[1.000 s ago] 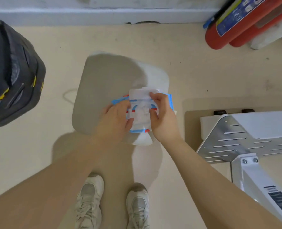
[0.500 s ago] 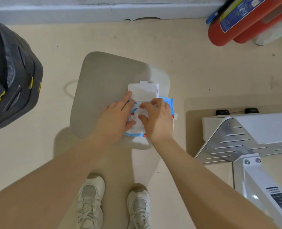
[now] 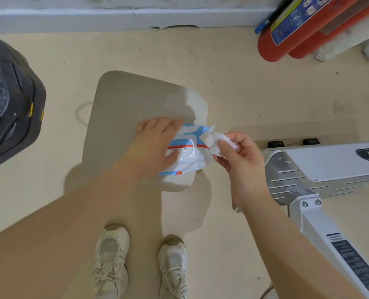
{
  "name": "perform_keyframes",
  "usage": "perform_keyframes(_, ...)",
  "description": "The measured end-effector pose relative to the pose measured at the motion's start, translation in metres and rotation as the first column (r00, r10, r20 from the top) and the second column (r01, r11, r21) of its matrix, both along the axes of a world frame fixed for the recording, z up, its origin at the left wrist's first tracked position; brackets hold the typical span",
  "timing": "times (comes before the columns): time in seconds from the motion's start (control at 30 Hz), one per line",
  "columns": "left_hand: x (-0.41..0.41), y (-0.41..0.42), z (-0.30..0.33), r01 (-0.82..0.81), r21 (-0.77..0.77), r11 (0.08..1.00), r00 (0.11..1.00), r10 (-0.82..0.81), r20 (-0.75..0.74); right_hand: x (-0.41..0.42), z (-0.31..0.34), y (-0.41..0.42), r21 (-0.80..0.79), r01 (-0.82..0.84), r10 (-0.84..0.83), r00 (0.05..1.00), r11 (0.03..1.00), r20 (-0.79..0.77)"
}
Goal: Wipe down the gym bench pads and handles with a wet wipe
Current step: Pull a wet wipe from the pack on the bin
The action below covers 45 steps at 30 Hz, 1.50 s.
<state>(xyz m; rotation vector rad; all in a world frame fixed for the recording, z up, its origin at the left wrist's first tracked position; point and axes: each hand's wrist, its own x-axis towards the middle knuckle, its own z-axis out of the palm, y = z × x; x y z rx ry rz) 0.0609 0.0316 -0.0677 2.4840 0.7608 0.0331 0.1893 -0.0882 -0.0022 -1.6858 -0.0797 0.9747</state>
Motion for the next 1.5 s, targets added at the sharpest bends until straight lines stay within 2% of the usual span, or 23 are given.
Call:
perform_keyframes(0.07,-0.009,-0.008,-0.007,0.226,0.072,0.972,0.974,-0.224,-0.024,0.004,0.002,-0.004,0.005,0.014,-0.014,0.998,1.0,-0.055)
perform_keyframes(0.1,-0.014,-0.014,-0.01,0.31,0.064,0.949,0.948,-0.304,-0.093,0.005,0.003,-0.007,0.005,0.025,-0.025,0.996,1.0,-0.088)
perform_keyframes(0.17,-0.02,-0.027,-0.01,0.35,-0.036,0.936,0.883,-0.343,-0.32,0.005,0.003,-0.012,-0.017,0.01,-0.011,0.993,1.0,-0.117)
perform_keyframes(0.23,-0.018,-0.028,-0.011,0.319,-0.119,0.94,0.799,-0.334,-0.499,0.004,0.007,-0.018,-0.056,-0.056,0.05,0.994,0.997,-0.102)
perform_keyframes(0.27,-0.012,-0.026,-0.004,0.298,-0.151,0.942,0.786,-0.333,-0.521,0.003,0.012,-0.02,-0.071,-0.087,0.081,0.993,0.994,-0.088)
perform_keyframes(0.3,-0.004,-0.023,0.006,0.252,-0.209,0.945,0.802,-0.325,-0.501,0.001,0.021,-0.022,-0.088,-0.111,0.105,0.992,0.99,-0.068)
perform_keyframes(0.37,0.007,-0.015,0.046,0.016,-0.408,0.913,0.911,-0.182,-0.371,0.0,0.047,-0.027,-0.128,-0.167,0.167,0.986,0.978,-0.006)
perform_keyframes(0.4,0.009,-0.015,0.071,-0.093,-0.487,0.868,0.955,-0.06,-0.289,-0.002,0.064,-0.029,-0.144,-0.205,0.21,0.977,0.968,0.023)
perform_keyframes(0.47,0.008,-0.022,0.131,-0.227,-0.624,0.747,0.974,0.177,-0.142,-0.005,0.106,-0.033,-0.147,-0.263,0.273,0.961,0.954,0.05)
perform_keyframes(0.57,0.003,-0.04,0.23,-0.213,-0.893,0.397,0.934,0.352,-0.066,-0.016,0.181,-0.038,-0.113,-0.278,0.286,0.956,0.954,0.067)
perform_keyframes(0.6,0.0,-0.045,0.256,-0.182,-0.923,0.339,0.937,0.346,-0.058,-0.021,0.208,-0.041,-0.106,-0.266,0.275,0.958,0.958,0.079)
perform_keyframes(0.63,-0.003,-0.049,0.282,-0.143,-0.923,0.357,0.954,0.299,-0.032,-0.025,0.235,-0.044,-0.097,-0.251,0.26,0.961,0.963,0.094)
perform_keyframes(0.73,-0.009,-0.05,0.353,-0.034,-0.873,0.487,0.99,0.133,0.036,-0.035,0.313,-0.059,-0.071,-0.188,0.197,0.966,0.98,0.165)
perform_keyframes(0.87,-0.01,-0.055,0.444,0.182,-0.797,0.576,0.982,-0.146,0.119,-0.055,0.399,-0.09,-0.029,-0.099,0.102,0.978,0.995,0.181)
perform_keyframes(0.93,-0.007,-0.068,0.479,0.345,-0.661,0.666,0.931,-0.329,0.155,-0.068,0.432,-0.111,-0.014,-0.066,0.068,0.979,0.998,0.193)
perform_keyframes(1.0,-0.004,-0.092,0.507,0.474,-0.586,0.657,0.871,-0.447,0.204,-0.083,0.455,-0.138,-0.008,-0.027,0.028,0.974,1.0,0.223)
perform_keyframes(1.13,-0.003,-0.148,0.539,0.558,-0.631,0.538,0.78,-0.599,0.179,-0.114,0.486,-0.208,0.01,0.166,-0.163,0.956,0.986,0.243)
perform_keyframes(1.23,-0.008,-0.199,0.556,0.626,-0.678,0.386,0.659,-0.727,0.195,-0.147,0.506,-0.265,0.082,0.359,-0.368,0.912,0.93,0.183)
perform_keyframes(1.3,-0.011,-0.235,0.563,0.689,-0.655,0.31,0.528,-0.834,0.161,-0.17,0.515,-0.301,0.082,0.437,-0.445,0.874,0.896,0.194)
perform_keyframes(1.4,-0.021,-0.29,0.574,0.848,-0.476,0.231,0.298,-0.952,0.069,-0.208,0.522,-0.355,-0.062,0.472,-0.43,0.843,0.879,0.323)
perform_keyframes(1.43,-0.027,-0.307,0.579,0.871,-0.441,0.218,0.263,-0.964,0.044,-0.222,0.523,-0.373,-0.125,0.479,-0.406,0.834,0.869,0.374)
perform_keyframes(1.5,-0.044,-0.339,0.584,0.857,-0.479,0.188,0.228,-0.973,0.026,-0.254,0.526,-0.406,-0.221,0.492,-0.369,0.824,0.842,0.43)
